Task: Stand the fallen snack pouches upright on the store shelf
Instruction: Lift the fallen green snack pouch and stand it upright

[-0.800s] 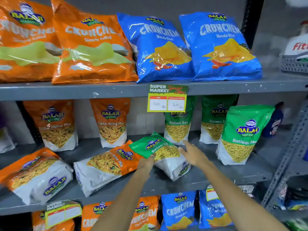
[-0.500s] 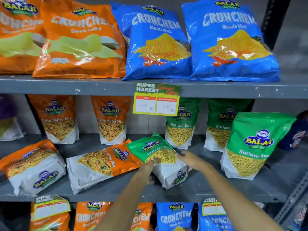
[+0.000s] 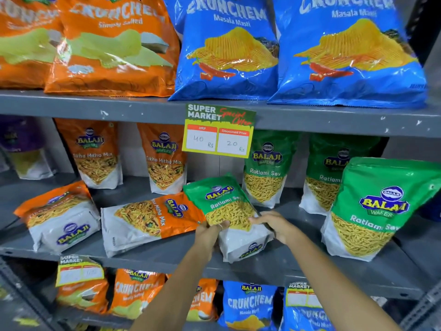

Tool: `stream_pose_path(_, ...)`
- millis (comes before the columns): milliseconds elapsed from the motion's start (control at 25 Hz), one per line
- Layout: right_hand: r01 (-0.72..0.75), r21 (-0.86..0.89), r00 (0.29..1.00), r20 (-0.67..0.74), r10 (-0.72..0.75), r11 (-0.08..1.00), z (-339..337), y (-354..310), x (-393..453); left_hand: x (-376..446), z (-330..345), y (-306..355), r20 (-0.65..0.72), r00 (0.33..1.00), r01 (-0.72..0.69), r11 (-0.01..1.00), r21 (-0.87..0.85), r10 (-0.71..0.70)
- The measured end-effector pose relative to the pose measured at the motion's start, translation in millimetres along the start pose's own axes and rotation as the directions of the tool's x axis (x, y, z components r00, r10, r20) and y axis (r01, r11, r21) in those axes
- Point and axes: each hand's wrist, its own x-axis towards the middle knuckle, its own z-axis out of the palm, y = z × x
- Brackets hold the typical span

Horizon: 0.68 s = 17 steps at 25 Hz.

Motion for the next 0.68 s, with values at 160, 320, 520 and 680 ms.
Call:
stream_pose_path(160,0.138,0.141,0.990,0.013,-0.141,0.980,6,-4,-11,-13,-13,15,0.054,0.986,-0.160,0.987,0.022,0.158)
stream_pose_path(320,0.249,0.217,0.966,0.020,-0.259,0.944,15,-6,-27,-21,-25,32,0.123,0.949,-0.290,0.957,-0.024,0.291)
stream_pose_path(520,0.309,0.315,0.948,-0.030,-0.316,0.897,19,9,-45,-31,-35,30,0.197,0.924,-0.327,0.944,-0.042,0.328)
stream_pose_path(680,0.290,0.284,0.956,-0.053,-0.287,0.914,15,19,-57,-34,-31,24,0.228,0.928,-0.295,0.955,-0.034,0.295)
